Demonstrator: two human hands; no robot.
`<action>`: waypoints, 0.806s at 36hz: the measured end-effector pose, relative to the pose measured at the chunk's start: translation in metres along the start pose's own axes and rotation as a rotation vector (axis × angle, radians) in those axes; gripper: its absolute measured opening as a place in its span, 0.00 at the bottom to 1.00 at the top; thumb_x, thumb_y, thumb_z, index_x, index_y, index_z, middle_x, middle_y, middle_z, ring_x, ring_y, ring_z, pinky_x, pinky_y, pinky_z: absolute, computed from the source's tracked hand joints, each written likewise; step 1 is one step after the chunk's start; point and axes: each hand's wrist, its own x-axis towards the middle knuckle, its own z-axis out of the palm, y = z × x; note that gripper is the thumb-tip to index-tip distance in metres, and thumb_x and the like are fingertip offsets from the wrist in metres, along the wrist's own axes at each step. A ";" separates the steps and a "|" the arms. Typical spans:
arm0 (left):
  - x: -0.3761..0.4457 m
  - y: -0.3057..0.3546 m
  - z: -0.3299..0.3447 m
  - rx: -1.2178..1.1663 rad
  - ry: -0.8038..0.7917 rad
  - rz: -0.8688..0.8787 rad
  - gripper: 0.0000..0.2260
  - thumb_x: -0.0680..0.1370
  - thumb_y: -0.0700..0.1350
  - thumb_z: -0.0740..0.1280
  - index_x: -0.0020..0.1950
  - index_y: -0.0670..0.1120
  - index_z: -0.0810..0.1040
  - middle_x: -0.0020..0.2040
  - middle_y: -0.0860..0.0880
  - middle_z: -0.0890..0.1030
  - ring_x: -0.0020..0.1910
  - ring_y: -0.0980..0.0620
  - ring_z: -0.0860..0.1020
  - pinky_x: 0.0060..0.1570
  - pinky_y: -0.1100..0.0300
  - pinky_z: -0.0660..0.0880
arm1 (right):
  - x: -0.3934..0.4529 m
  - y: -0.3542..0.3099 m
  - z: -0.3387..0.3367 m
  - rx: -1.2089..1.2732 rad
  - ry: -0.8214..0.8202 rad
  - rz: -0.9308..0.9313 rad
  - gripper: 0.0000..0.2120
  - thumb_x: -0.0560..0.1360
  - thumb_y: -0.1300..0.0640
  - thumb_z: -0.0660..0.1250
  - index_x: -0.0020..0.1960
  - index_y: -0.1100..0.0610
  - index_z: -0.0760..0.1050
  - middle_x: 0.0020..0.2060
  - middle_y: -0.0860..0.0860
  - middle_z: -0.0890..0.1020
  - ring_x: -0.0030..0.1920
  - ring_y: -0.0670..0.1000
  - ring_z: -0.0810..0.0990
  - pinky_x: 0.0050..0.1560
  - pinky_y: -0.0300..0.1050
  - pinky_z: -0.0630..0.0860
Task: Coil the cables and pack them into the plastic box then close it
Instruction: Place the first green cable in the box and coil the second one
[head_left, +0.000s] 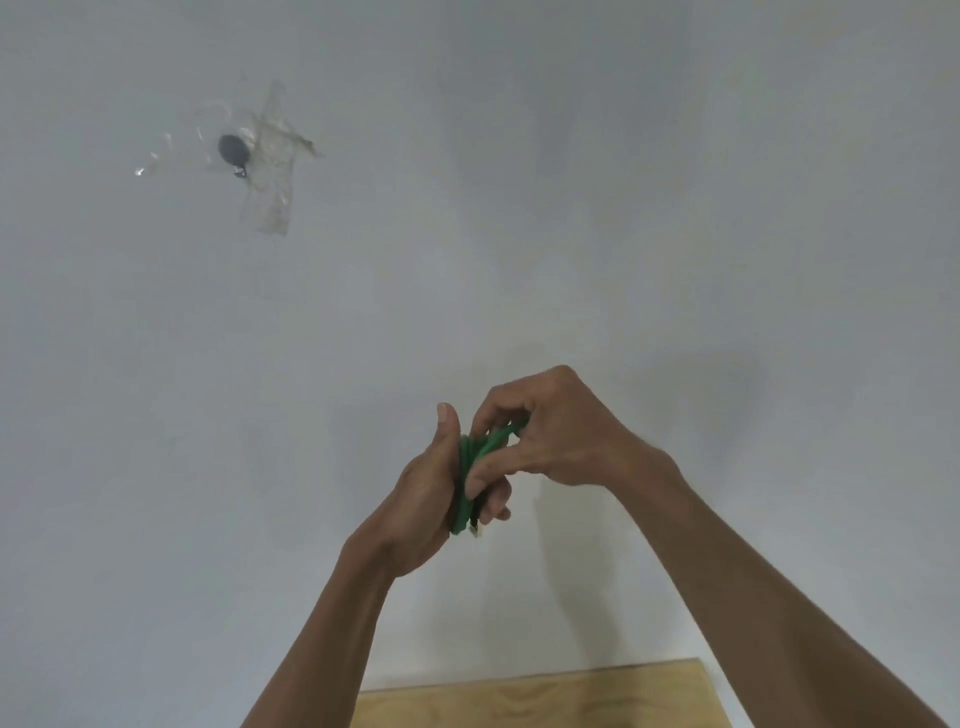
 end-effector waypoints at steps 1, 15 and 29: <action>-0.001 0.001 0.001 -0.053 -0.010 -0.020 0.39 0.77 0.71 0.43 0.47 0.42 0.82 0.33 0.41 0.74 0.34 0.46 0.72 0.48 0.56 0.78 | 0.001 0.005 0.001 0.051 0.009 -0.016 0.16 0.58 0.47 0.85 0.38 0.48 0.82 0.31 0.45 0.84 0.29 0.48 0.80 0.33 0.43 0.75; -0.005 0.001 0.004 -0.238 -0.133 -0.073 0.41 0.76 0.74 0.46 0.44 0.37 0.77 0.26 0.45 0.74 0.24 0.50 0.68 0.38 0.53 0.76 | -0.007 0.034 0.023 0.756 -0.149 0.117 0.13 0.70 0.68 0.77 0.39 0.58 0.73 0.46 0.62 0.85 0.28 0.50 0.81 0.36 0.45 0.80; 0.003 0.003 0.009 -0.058 0.340 -0.048 0.38 0.76 0.72 0.56 0.32 0.37 0.79 0.23 0.42 0.74 0.20 0.45 0.72 0.32 0.54 0.77 | 0.001 0.023 0.046 0.836 0.034 0.101 0.19 0.70 0.60 0.80 0.41 0.61 0.68 0.37 0.79 0.76 0.22 0.65 0.80 0.27 0.50 0.77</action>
